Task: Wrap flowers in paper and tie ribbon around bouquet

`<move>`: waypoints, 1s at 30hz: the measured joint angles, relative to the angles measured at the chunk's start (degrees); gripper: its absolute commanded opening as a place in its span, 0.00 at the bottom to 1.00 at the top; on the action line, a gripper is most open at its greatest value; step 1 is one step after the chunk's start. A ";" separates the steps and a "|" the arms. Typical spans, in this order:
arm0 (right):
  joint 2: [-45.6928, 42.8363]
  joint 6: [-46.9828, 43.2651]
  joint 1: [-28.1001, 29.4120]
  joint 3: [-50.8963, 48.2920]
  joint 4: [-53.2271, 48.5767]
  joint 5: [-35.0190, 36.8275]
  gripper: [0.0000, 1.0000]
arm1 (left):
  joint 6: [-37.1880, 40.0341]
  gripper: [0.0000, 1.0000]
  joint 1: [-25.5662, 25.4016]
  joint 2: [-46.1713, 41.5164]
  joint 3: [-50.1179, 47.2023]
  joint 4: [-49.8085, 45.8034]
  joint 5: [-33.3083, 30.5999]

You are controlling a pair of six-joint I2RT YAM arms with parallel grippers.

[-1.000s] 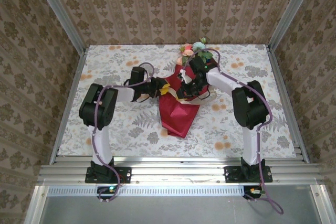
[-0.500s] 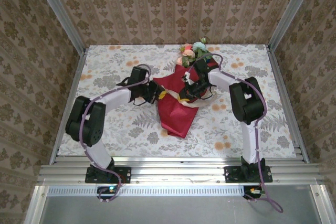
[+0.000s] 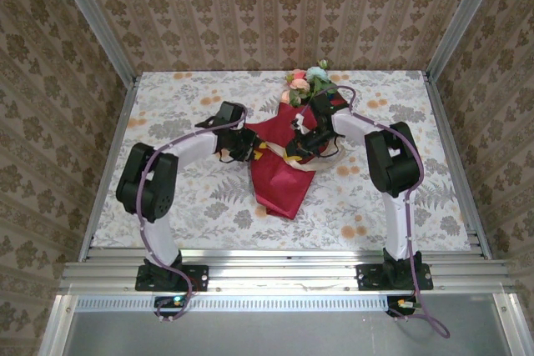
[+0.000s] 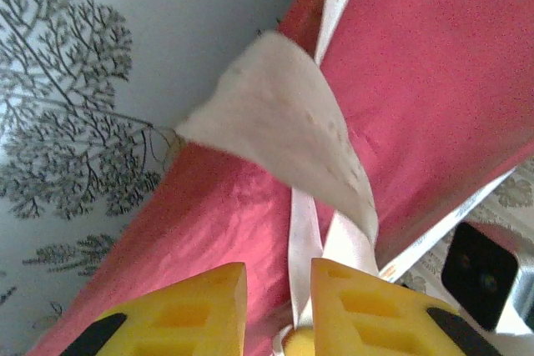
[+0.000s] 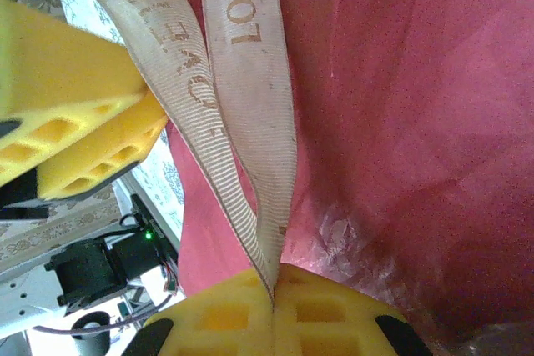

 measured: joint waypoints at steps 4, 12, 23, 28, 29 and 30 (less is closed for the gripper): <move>0.00 0.52 0.00 0.00 0.35 -0.20 0.00 | -0.59 0.28 0.70 1.68 0.15 -0.85 -0.72; 0.00 0.85 0.00 0.00 0.59 -0.42 0.00 | -0.55 0.33 2.93 4.90 5.22 -2.45 -1.11; 0.00 1.11 0.02 0.00 1.86 -1.14 0.00 | -0.33 0.32 2.82 7.21 6.97 -3.21 -0.92; 0.28 1.53 0.02 0.00 1.99 -2.67 0.00 | -0.02 0.36 2.47 7.37 7.61 -3.63 -0.92; 0.37 1.70 0.02 0.00 2.03 -3.13 0.00 | -0.02 0.36 2.32 7.37 7.63 -3.65 -0.94; 0.44 1.90 0.02 0.00 2.10 -3.56 0.00 | 0.02 0.37 2.14 7.37 7.63 -3.67 -1.07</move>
